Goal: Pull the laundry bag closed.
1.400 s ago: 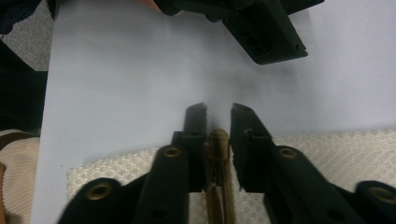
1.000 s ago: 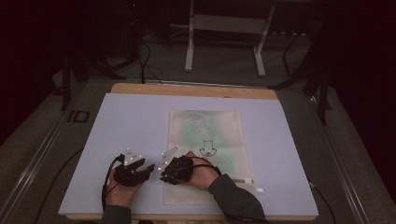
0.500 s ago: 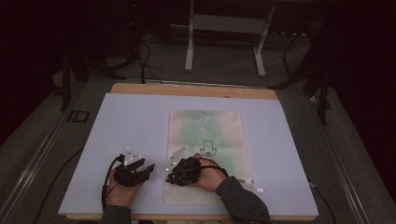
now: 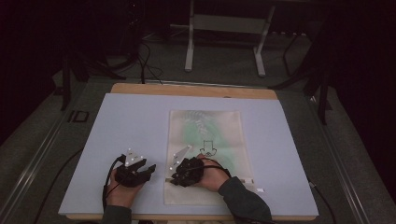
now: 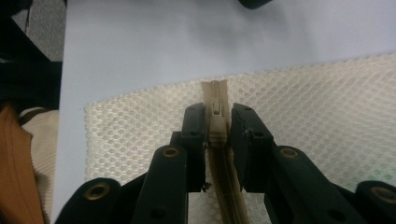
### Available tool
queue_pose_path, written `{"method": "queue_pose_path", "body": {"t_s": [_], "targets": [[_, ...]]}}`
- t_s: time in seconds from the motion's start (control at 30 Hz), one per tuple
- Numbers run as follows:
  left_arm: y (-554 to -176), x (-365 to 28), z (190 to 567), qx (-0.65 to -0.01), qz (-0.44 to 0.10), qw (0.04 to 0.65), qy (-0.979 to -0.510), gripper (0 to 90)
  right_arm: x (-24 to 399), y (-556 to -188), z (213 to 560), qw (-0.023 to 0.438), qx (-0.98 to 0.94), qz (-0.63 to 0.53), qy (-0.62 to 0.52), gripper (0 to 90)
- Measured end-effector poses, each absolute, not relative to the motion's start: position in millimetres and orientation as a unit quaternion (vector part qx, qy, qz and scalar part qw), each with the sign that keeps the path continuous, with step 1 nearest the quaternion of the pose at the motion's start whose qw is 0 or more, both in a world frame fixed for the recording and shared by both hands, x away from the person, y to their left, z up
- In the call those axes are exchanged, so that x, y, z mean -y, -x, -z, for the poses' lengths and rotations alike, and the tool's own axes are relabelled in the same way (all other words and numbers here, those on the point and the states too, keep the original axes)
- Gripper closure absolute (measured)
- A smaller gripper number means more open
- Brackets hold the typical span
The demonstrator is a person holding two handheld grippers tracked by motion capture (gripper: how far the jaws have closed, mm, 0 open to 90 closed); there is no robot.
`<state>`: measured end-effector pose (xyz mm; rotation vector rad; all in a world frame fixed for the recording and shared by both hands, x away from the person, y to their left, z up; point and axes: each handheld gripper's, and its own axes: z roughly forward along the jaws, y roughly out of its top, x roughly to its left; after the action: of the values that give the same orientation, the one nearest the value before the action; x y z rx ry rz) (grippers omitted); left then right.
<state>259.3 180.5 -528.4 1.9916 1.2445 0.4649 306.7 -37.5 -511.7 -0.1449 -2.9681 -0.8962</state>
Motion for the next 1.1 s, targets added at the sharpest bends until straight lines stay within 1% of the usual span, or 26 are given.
{"method": "queue_pose_path", "body": {"t_s": [0.07, 0.13, 0.3, 0.43, 0.6, 0.67, 0.73, 1.1], "targets": [[-258.7, -179.4, 528.2, -0.481, -0.179, 0.367, -0.776, 52.7, 36.4, -307.9, 513.7, 0.025, 0.956, 0.286, 0.049, 77.1], [-258.1, -178.7, 527.9, -0.478, -0.176, 0.37, -0.777, 54.2, 36.0, -308.1, 514.3, 0.028, 0.957, 0.285, 0.047, 80.6], [-256.7, -176.3, 527.1, -0.471, -0.168, 0.378, -0.779, 58.8, 36.3, -307.8, 514.6, 0.027, 0.958, 0.283, 0.046, 81.2], [-253.7, -171.3, 525.7, -0.458, -0.153, 0.389, -0.785, 65.3, 36.6, -307.5, 515.6, 0.027, 0.957, 0.285, 0.047, 81.3], [-249.7, -164.8, 524.9, -0.44, -0.128, 0.402, -0.793, 82.3, 36.3, -307.0, 516.0, 0.024, 0.958, 0.284, 0.045, 81.3], [-248.3, -161.1, 524.6, -0.433, -0.12, 0.407, -0.795, 86.6, 36.3, -306.5, 515.9, 0.023, 0.958, 0.283, 0.045, 81.3], [-247.9, -156.8, 524.9, -0.427, -0.113, 0.408, -0.799, 87.8, 36.6, -306.0, 516.3, 0.022, 0.957, 0.284, 0.047, 81.4], [-248.3, -141.9, 527.9, -0.413, -0.104, 0.399, -0.812, 86.8, 37.0, -305.6, 517.1, 0.019, 0.956, 0.289, 0.045, 81.6]]}}
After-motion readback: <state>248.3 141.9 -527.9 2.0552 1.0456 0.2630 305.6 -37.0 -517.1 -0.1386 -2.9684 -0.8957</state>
